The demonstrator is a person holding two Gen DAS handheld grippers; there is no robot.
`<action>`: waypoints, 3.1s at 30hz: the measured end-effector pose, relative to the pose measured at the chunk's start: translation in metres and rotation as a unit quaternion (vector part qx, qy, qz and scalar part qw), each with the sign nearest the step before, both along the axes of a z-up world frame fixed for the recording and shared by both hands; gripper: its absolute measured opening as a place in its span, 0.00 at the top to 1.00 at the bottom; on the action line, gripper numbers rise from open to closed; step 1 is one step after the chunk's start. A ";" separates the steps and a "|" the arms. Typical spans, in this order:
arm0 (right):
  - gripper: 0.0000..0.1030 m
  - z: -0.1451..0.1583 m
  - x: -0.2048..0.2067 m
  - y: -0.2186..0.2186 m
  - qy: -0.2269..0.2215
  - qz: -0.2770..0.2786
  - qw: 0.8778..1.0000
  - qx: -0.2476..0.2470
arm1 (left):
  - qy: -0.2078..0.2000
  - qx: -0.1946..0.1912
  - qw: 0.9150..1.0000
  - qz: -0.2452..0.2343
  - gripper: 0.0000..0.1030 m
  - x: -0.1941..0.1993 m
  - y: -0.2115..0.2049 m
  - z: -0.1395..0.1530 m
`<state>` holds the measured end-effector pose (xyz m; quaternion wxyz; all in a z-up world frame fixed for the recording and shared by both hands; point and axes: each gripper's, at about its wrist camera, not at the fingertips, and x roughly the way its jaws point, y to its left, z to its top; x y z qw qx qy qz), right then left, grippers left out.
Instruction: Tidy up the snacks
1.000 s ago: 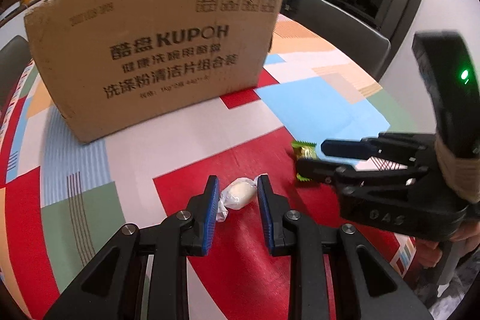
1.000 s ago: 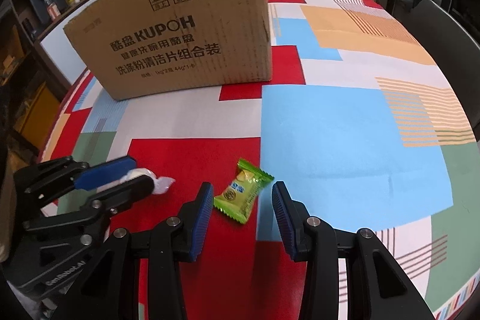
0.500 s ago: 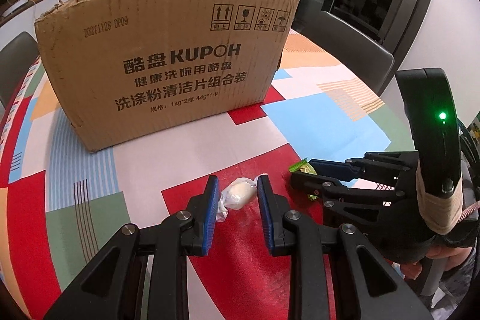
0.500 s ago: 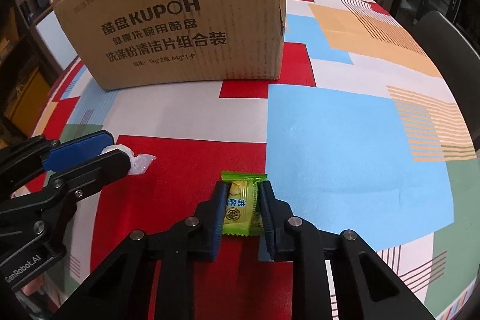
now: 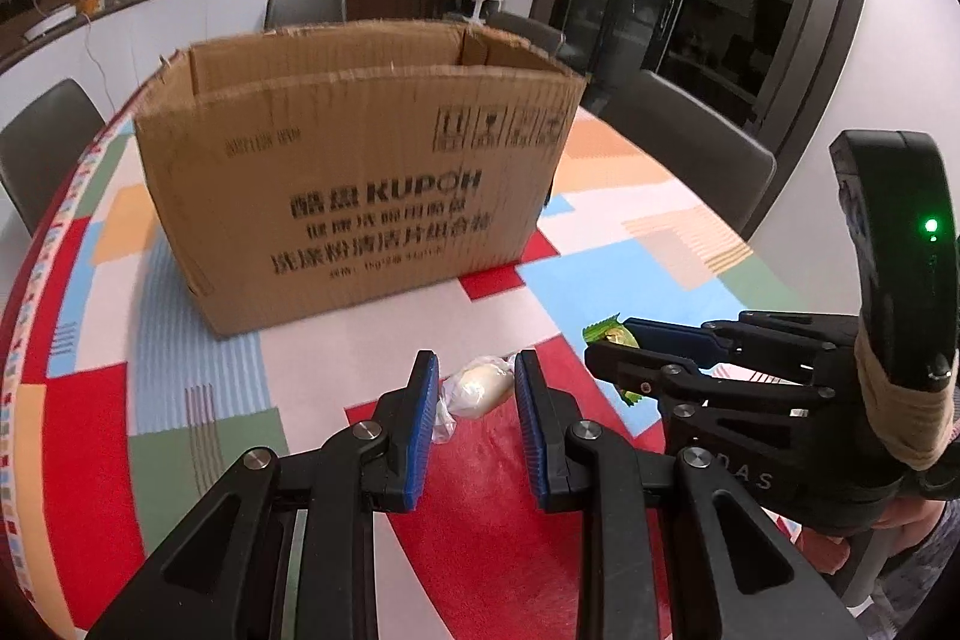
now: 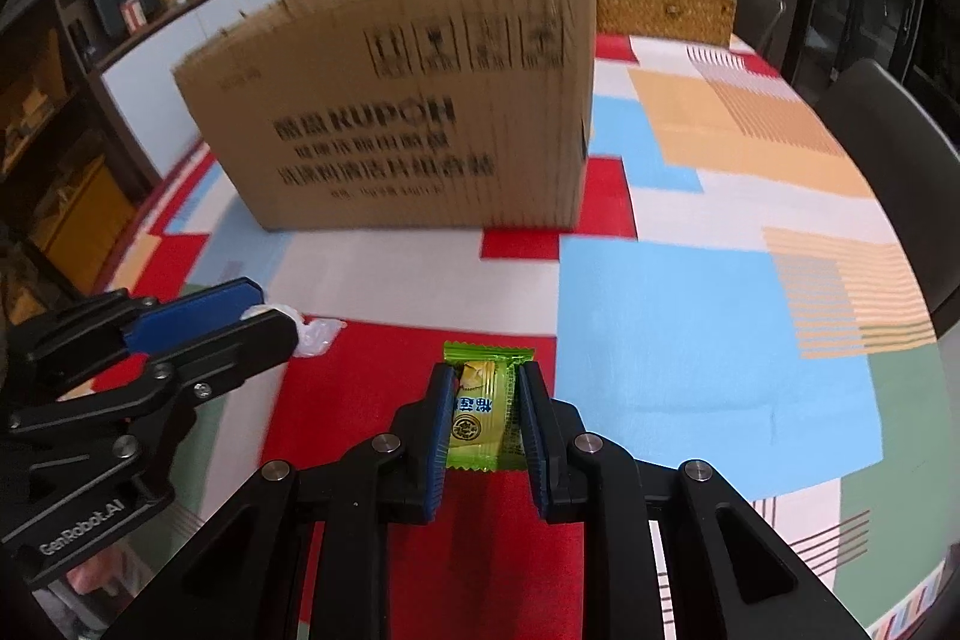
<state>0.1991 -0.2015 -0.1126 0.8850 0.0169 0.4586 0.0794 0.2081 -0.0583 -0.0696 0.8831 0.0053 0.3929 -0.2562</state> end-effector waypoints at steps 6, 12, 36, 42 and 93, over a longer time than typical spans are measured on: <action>0.78 0.028 -0.004 0.004 -0.038 0.003 0.999 0.005 | -0.031 -0.006 0.999 0.009 0.74 -0.002 0.005 0.023; 0.78 0.051 -0.004 0.007 -0.073 0.004 0.997 0.013 | -0.063 -0.018 0.998 0.018 0.74 0.000 0.010 0.050; 0.78 0.123 0.041 0.017 -0.168 0.009 0.985 0.032 | -0.155 -0.028 0.986 0.057 0.74 0.033 0.028 0.125; 0.78 0.133 0.059 0.019 -0.177 0.009 0.984 0.027 | -0.159 -0.024 0.985 0.066 0.74 0.054 0.031 0.131; 0.29 0.145 -0.028 0.011 -0.225 -0.032 0.974 -0.018 | -0.170 0.047 0.971 0.163 0.20 -0.029 0.044 0.122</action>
